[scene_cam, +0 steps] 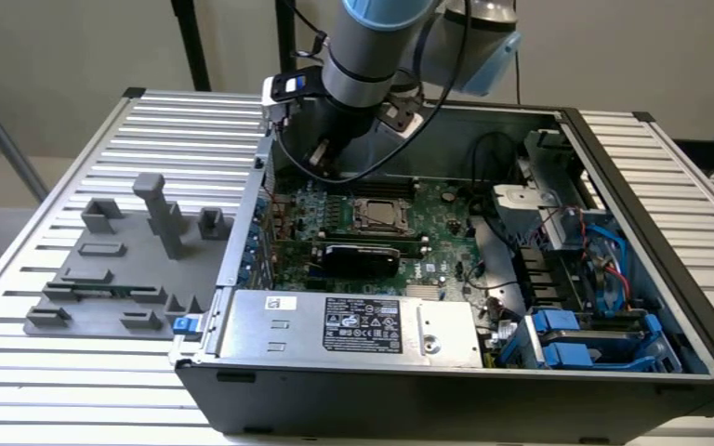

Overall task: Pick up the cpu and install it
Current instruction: 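Install the first cpu locking lever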

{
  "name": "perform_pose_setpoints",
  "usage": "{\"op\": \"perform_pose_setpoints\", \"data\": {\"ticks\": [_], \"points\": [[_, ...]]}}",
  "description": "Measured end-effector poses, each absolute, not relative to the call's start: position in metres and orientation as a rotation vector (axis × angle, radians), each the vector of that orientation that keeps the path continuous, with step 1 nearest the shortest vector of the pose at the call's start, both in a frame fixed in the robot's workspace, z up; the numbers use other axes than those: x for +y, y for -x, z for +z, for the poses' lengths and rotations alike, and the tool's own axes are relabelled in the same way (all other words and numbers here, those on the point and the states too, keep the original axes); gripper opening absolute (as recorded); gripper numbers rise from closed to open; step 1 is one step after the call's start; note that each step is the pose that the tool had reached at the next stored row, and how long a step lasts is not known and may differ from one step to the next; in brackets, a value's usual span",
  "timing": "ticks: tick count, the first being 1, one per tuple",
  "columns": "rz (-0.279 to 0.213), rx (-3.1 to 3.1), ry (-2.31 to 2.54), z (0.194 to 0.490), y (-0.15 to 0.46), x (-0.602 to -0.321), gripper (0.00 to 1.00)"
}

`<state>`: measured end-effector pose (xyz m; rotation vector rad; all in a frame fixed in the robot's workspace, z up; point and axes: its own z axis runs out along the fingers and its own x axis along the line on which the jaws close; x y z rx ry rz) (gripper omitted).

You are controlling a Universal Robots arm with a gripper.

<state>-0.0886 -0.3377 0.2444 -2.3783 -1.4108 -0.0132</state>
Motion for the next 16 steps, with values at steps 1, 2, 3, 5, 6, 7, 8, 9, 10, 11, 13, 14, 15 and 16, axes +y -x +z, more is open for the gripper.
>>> {"op": "perform_pose_setpoints", "data": {"ticks": [1,2,3,5,6,7,8,9,10,11,13,14,15,16], "points": [[-0.016,-1.404,2.381,0.245,0.089,-0.338,0.11],[-0.018,-1.398,2.383,0.246,0.089,-0.338,0.11],[-0.021,-1.392,2.385,0.246,0.088,-0.338,0.11],[-0.028,-1.381,2.385,0.246,0.088,-0.338,0.11],[-0.031,-1.376,2.385,0.246,0.088,-0.338,0.11],[-0.035,-1.372,2.383,0.246,0.087,-0.338,0.11],[-0.040,-1.368,2.379,0.246,0.087,-0.339,0.11],[-0.045,-1.363,2.375,0.246,0.086,-0.339,0.11],[-0.050,-1.359,2.372,0.246,0.085,-0.339,0.11],[-0.054,-1.356,2.370,0.246,0.085,-0.339,0.11],[-0.059,-1.352,2.364,0.246,0.082,-0.340,0.11],[-0.061,-1.351,2.362,0.246,0.080,-0.341,0.11],[-0.063,-1.350,2.360,0.246,0.078,-0.341,0.11],[-0.064,-1.348,2.359,0.246,0.077,-0.342,0.11]]}}
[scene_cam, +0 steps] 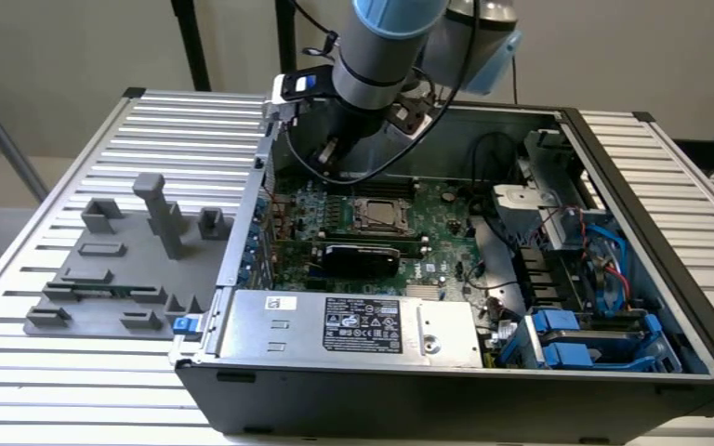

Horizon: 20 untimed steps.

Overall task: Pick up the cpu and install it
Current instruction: 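Install the first cpu locking lever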

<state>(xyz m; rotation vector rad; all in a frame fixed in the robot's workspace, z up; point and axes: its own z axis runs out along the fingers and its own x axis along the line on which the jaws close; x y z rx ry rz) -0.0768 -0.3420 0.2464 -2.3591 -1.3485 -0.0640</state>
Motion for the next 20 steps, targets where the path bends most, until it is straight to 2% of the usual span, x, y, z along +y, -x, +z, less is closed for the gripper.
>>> {"op": "perform_pose_setpoints", "data": {"ticks": [20], "points": [[-0.088,-1.324,2.341,0.242,0.046,-0.356,0.11]]}}
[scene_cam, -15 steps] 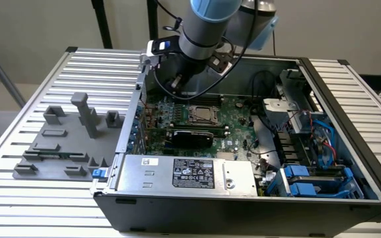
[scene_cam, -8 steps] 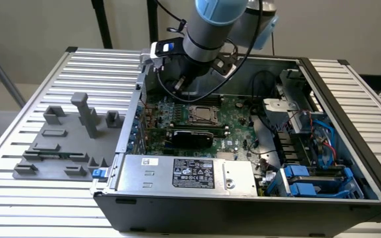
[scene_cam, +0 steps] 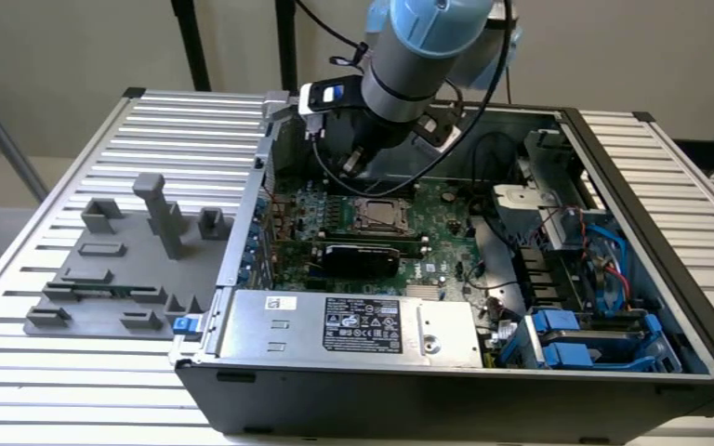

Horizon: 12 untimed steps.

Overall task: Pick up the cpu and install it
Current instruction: 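Install the first cpu locking lever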

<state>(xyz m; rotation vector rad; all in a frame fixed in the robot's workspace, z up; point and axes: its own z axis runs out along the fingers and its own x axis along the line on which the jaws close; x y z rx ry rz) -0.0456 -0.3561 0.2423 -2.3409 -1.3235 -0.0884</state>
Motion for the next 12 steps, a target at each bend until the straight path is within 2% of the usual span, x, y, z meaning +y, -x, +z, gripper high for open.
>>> {"op": "perform_pose_setpoints", "data": {"ticks": [12], "points": [[-0.098,-1.290,2.354,0.232,0.042,-0.357,0.11]]}}
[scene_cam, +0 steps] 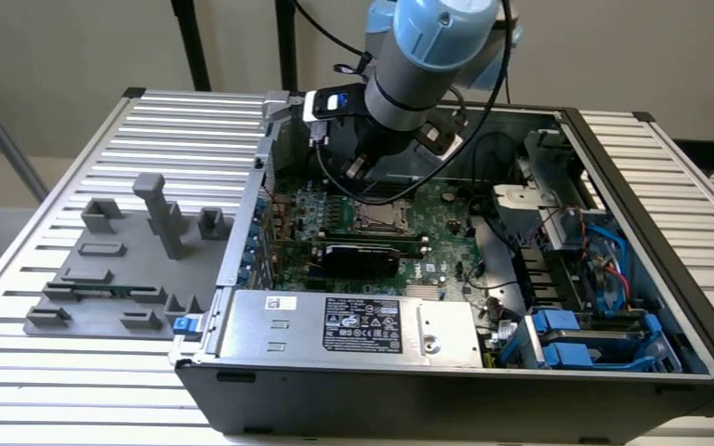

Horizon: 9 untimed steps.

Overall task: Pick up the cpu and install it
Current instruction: 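Install the first cpu locking lever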

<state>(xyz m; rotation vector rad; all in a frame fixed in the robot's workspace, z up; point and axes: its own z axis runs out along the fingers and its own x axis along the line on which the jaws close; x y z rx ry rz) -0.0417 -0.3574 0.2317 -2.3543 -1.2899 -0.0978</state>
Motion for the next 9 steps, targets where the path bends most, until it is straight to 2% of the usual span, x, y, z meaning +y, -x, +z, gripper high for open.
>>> {"op": "perform_pose_setpoints", "data": {"ticks": [6,9], "points": [[-0.112,-1.224,2.396,0.2245,0.0417,-0.3572,0.11],[-0.102,-1.225,2.409,0.2225,0.0417,-0.3546,0.11]]}}
